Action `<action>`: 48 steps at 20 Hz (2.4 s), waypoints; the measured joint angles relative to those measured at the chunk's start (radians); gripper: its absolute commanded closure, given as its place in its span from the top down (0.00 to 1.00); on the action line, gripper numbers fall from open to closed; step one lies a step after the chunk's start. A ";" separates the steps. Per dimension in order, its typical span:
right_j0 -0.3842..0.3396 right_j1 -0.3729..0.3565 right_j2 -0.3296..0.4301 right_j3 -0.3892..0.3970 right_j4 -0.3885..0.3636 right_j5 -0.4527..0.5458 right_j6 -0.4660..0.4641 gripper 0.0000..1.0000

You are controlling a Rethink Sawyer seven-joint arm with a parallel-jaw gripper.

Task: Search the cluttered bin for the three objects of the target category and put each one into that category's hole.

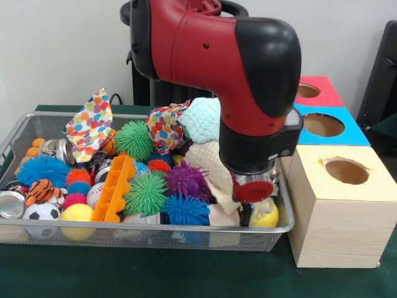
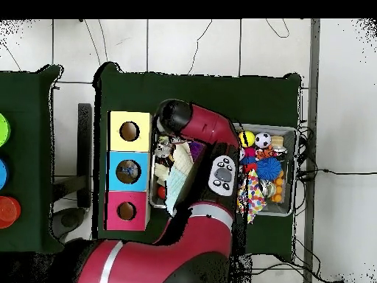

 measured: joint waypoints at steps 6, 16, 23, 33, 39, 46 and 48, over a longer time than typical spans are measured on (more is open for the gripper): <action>-0.094 -0.074 0.124 0.073 0.062 0.010 0.000 1.00; -0.261 -0.140 0.331 0.118 0.106 0.053 -0.005 1.00; -0.334 -0.135 0.409 0.122 0.094 0.049 -0.009 1.00; -0.252 -0.089 0.378 0.112 -0.138 -0.120 -0.009 1.00; -0.231 -0.083 0.389 0.115 -0.159 -0.124 -0.009 1.00; -0.240 -0.091 0.400 0.126 -0.159 -0.124 -0.009 1.00; -0.246 -0.094 0.408 0.131 -0.159 -0.124 -0.009 1.00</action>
